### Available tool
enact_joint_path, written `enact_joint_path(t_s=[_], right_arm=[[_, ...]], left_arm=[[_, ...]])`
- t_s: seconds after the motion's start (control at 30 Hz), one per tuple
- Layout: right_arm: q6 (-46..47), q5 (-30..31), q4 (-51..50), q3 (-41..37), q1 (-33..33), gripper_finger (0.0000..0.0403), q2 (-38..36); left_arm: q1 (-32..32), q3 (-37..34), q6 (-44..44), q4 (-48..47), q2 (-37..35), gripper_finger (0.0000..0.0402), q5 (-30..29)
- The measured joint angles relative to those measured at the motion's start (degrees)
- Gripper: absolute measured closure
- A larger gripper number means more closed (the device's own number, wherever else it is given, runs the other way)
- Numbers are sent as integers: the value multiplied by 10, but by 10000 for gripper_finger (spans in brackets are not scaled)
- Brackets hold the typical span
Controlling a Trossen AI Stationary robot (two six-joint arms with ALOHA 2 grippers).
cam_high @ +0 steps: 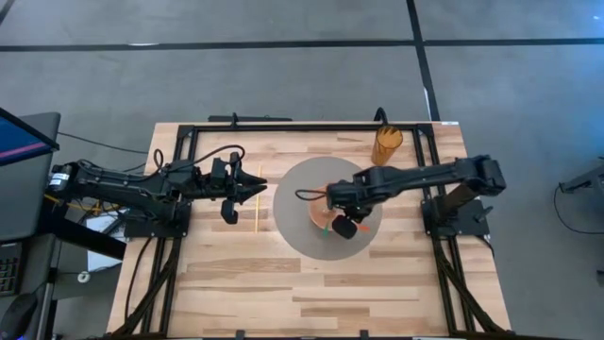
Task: Pick & Place Utensil
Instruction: Put the brown cup on top of the orange bowl on the gray mat
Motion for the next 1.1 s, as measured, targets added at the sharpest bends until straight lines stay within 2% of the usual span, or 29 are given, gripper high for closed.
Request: enact_joint_path(t_s=[0.17,0.4,0.8,0.87,1.0,1.1], right_arm=[[-39,0,5,0,-24,403,21],[-72,0,41,0,-38,403,10],[-122,13,114,0,-13,403,-99],[-147,35,124,0,-4,403,-124],[-172,151,128,-5,20,403,-172],[-182,152,137,-24,24,403,-204]], left_arm=[[0,0,0,0,0,330,0],[0,0,0,0,0,330,0],[0,0,0,-4,3,330,0],[0,0,-2,-5,10,330,8],[0,0,-34,-6,37,330,32],[0,0,-81,-6,57,330,31]])
